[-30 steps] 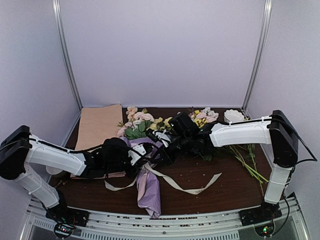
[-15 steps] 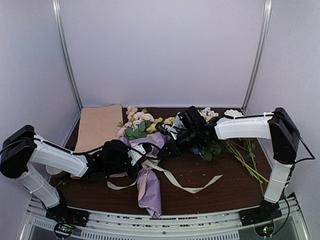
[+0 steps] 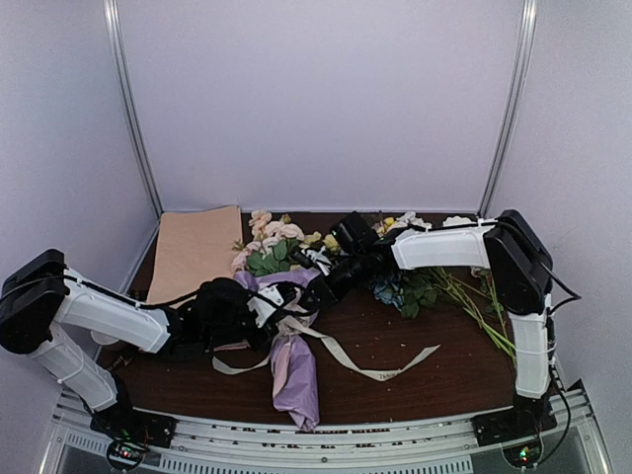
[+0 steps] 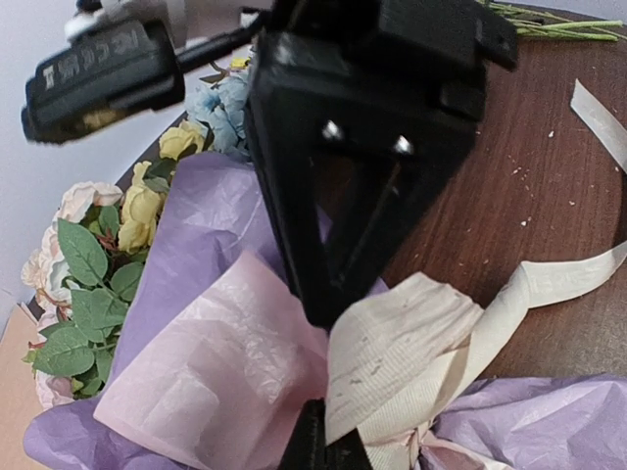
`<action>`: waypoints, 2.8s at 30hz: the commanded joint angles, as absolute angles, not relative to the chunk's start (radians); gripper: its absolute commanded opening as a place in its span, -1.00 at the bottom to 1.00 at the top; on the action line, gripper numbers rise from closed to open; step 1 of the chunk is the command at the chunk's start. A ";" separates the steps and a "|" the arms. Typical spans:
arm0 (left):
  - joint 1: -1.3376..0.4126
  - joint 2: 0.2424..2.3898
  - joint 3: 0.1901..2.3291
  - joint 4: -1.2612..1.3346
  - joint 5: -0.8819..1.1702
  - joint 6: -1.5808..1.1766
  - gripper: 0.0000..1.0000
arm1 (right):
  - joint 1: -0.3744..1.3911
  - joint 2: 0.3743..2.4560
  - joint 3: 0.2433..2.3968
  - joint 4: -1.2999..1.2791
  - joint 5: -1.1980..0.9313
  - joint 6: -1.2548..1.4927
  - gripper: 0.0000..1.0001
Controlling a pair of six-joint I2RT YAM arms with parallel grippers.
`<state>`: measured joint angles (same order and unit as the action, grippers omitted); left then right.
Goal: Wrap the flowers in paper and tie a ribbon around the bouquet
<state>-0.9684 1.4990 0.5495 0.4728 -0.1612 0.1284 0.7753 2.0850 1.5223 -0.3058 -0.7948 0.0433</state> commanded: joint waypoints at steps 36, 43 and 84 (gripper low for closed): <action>-0.963 1.460 0.525 0.533 -0.166 0.101 -1.00 | 0.844 2.121 1.513 -0.298 -0.872 0.031 -1.00; -0.962 1.427 0.577 0.363 -0.137 0.076 0.03 | 0.842 2.097 1.519 -0.302 -0.847 0.027 -1.00; -0.922 1.436 0.687 -0.218 -0.221 -0.215 -1.00 | 0.838 2.024 1.522 -0.296 -0.708 0.040 -1.00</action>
<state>-0.9283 1.4876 0.6590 -0.1463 -0.2321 -0.1577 0.8459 2.0647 1.5116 -0.2981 -0.7750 0.0326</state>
